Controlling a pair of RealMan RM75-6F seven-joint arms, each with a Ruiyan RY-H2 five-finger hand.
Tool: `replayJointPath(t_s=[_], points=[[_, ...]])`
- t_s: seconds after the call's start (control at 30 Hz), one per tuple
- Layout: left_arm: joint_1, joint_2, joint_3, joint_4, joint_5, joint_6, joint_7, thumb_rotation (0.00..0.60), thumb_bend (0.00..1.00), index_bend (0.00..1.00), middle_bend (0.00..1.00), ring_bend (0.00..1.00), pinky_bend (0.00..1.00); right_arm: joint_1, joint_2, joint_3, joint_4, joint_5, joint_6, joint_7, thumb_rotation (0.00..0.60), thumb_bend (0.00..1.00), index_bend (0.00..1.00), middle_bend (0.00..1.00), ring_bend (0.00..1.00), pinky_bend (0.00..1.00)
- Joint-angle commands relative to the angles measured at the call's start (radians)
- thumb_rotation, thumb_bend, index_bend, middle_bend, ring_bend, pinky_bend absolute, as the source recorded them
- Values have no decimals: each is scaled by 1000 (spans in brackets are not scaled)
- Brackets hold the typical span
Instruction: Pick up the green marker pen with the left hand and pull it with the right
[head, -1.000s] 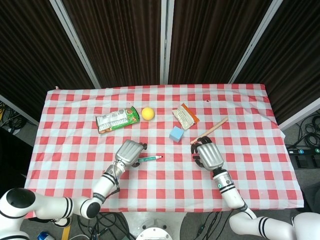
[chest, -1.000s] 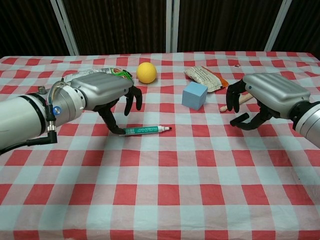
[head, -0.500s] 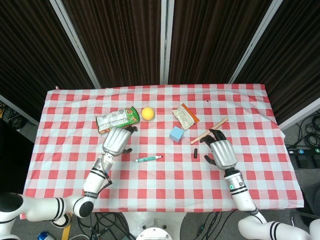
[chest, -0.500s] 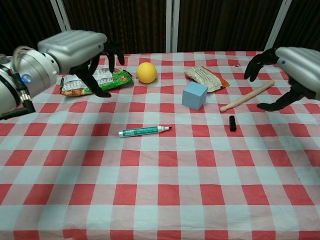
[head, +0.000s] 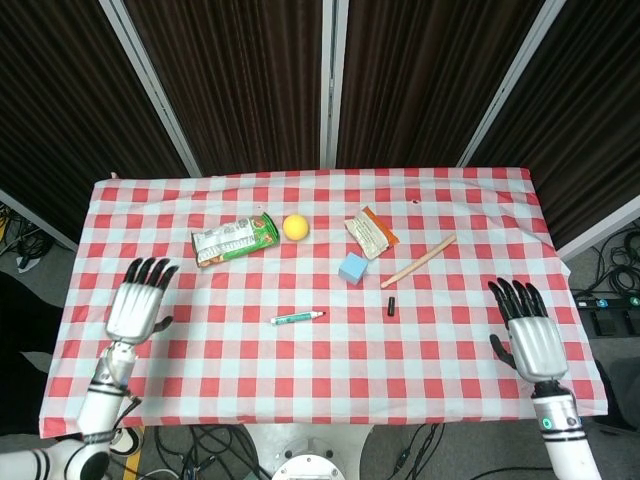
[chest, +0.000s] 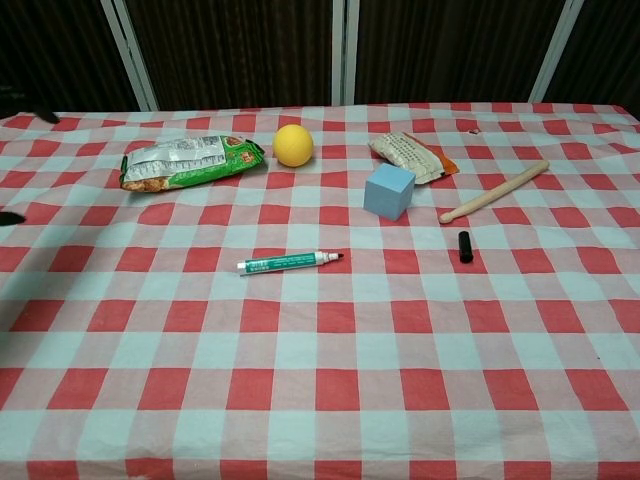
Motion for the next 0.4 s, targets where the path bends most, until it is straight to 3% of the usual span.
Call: replayJointPath(t_s=[0.03, 0.17, 0.4], points=[[140, -11, 76, 7, 40, 117, -47, 600, 43, 185, 133, 119, 135, -70, -30, -50, 17, -64, 78, -7, 600, 239, 0, 48, 0, 0], [234, -16, 104, -5, 43, 159, -72, 600, 42, 175, 134, 119, 136, -89, -62, -54, 43, -96, 93, -4, 600, 235, 0, 51, 0, 0], [294, -1, 93, -35, 102, 197, -75, 600, 43, 169, 133, 119, 136, -88, -83, -38, 62, -96, 60, -7, 600, 237, 0, 50, 0, 0]])
